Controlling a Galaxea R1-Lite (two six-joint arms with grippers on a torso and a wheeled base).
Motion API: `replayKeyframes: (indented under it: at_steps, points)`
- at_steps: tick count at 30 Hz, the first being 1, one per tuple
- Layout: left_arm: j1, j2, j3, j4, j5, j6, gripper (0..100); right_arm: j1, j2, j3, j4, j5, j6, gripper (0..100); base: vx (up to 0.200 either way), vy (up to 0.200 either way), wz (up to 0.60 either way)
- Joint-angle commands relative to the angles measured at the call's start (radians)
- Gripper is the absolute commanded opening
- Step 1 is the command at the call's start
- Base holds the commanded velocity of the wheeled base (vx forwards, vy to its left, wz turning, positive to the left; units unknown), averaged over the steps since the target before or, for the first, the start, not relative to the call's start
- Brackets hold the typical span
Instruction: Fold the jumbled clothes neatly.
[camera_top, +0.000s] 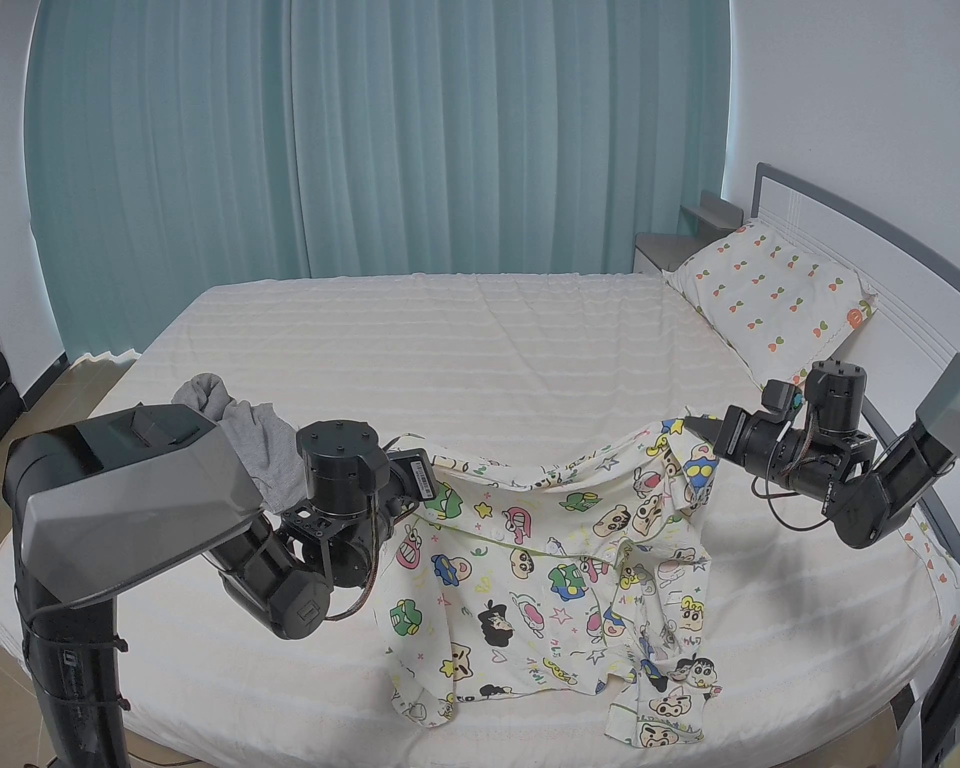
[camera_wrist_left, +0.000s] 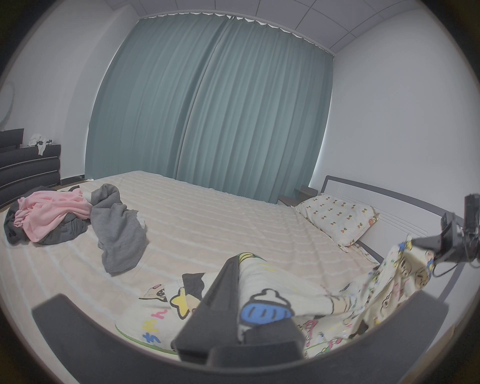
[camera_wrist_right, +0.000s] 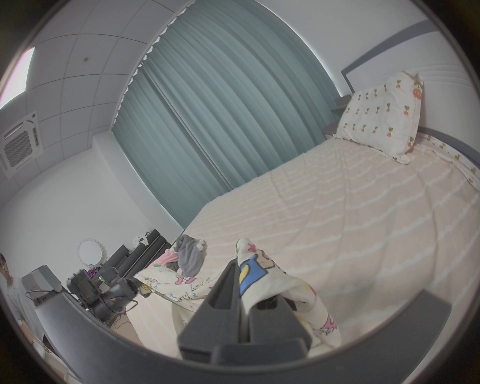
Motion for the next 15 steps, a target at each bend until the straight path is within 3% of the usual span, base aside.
replayKeyframes:
  at_steps: [1,15]
  points:
    - [0.0,0.024,-0.035,0.0,0.0,0.0,0,-0.028,0.104,-0.003,-0.032,0.002,0.001,0,0.0,0.0,0.0]
    - [0.017,0.11,-0.13,0.009,0.0,0.006,0,-0.027,0.178,-0.05,-0.103,0.002,0.044,0,0.0,0.0,0.0]
